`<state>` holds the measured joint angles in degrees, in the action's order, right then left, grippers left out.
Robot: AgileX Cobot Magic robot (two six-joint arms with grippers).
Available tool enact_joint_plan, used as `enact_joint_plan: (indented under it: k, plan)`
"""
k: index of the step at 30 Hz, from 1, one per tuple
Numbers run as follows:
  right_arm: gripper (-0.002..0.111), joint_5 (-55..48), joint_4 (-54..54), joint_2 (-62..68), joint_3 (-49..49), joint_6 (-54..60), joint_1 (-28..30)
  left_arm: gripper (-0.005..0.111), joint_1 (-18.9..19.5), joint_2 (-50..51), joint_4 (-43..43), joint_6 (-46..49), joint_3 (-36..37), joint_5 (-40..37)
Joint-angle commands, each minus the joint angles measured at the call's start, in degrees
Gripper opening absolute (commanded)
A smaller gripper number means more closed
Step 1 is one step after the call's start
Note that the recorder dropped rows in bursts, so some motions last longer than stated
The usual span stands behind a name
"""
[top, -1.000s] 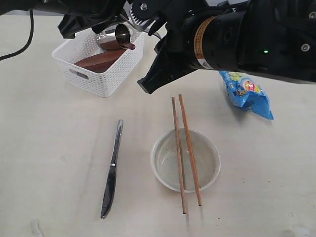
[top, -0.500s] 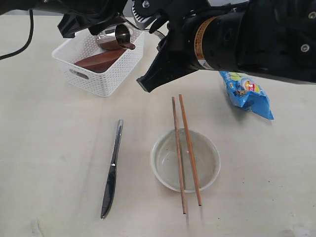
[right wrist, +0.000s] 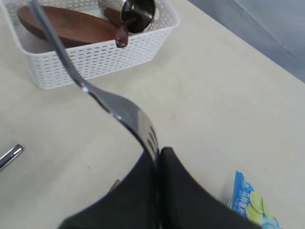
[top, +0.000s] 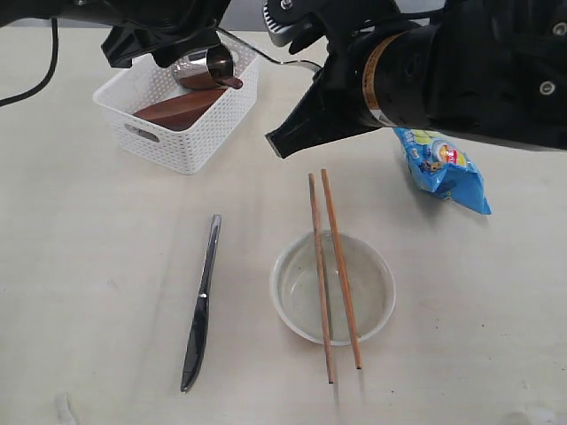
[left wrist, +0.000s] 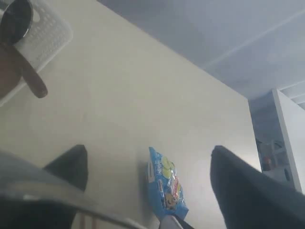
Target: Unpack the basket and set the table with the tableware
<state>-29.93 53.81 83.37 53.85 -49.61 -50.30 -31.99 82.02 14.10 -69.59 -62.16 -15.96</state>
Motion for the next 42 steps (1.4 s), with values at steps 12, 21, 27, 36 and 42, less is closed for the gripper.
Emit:
enact_joint_plan:
  k: [12, 21, 27, 36, 42]
  plan:
    - [-0.001, -9.78, 5.45, -0.48, 0.02, -14.87, 1.81, 0.068, 0.12, -3.53, 0.60, 8.48, -0.13, -6.26]
    - [-0.001, -13.22, -1.94, -5.75, 0.02, -7.48, 7.62, 0.065, 0.12, -7.74, 0.60, 22.24, -0.13, -15.93]
    - [-0.001, -14.02, -14.86, -8.48, 0.02, 1.08, 8.36, 0.024, 0.12, -13.07, 1.63, 32.36, -0.13, -21.16]
    - [-0.001, -13.47, -36.81, -17.54, -0.23, 8.79, 7.91, 0.000, 0.12, -28.68, 18.48, 30.69, 1.62, -25.41]
    - [-0.001, -6.09, -52.76, -23.59, -7.95, 7.25, 2.35, 0.000, 0.12, -41.73, 22.31, 24.65, 12.19, -21.16]
